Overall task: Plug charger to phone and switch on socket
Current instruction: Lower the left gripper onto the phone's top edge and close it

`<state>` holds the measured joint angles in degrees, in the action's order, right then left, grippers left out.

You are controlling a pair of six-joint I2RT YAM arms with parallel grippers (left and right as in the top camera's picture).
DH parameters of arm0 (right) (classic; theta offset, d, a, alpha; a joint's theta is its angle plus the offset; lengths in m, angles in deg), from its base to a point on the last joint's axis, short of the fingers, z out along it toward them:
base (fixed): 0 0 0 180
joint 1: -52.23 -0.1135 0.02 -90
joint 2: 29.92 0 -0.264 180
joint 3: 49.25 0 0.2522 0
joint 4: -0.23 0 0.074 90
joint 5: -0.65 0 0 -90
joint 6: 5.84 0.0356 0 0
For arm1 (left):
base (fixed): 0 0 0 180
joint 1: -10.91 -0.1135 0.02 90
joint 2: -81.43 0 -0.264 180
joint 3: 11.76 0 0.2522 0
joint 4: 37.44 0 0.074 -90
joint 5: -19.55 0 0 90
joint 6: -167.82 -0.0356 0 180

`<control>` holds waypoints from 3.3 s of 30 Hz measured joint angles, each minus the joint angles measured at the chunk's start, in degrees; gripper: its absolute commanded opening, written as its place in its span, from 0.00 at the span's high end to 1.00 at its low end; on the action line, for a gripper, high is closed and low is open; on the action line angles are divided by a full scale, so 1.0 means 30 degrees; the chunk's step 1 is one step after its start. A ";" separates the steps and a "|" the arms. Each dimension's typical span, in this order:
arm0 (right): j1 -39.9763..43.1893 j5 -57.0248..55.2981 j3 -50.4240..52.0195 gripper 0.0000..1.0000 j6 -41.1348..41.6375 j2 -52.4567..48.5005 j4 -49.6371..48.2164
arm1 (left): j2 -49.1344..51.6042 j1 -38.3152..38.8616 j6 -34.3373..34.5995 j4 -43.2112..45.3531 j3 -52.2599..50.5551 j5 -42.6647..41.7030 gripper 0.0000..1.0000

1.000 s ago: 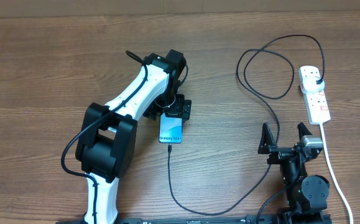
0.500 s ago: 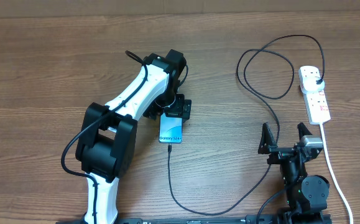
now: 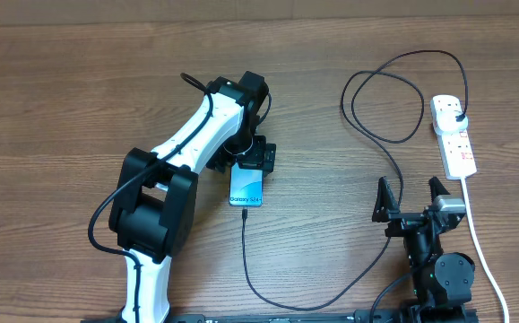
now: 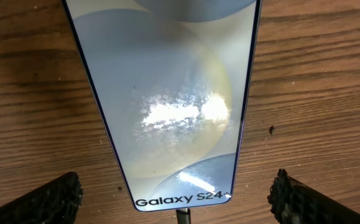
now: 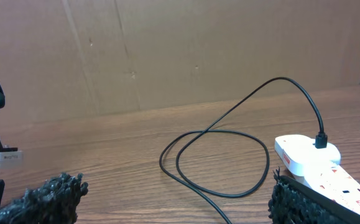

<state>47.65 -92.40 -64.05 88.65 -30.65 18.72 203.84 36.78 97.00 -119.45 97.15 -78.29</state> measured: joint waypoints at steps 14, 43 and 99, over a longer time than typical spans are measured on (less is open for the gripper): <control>0.0000 0.0007 0.0000 0.00 -0.0015 0.0000 -0.0007 | 0.0000 0.0000 0.0000 0.0000 0.0000 0.0000 0.00; 0.0000 0.0007 0.0000 0.00 -0.0015 0.0000 -0.0007 | 0.0000 0.0015 0.0058 0.1887 -0.0036 0.0000 0.05; 0.0000 0.0000 0.0000 0.00 -0.0007 0.0000 -0.0007 | -0.1246 0.0721 0.1778 0.6659 -0.4656 0.2703 0.25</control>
<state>47.65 -92.40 -64.05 88.63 -30.65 18.70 200.10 38.94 102.33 -99.47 83.19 -70.18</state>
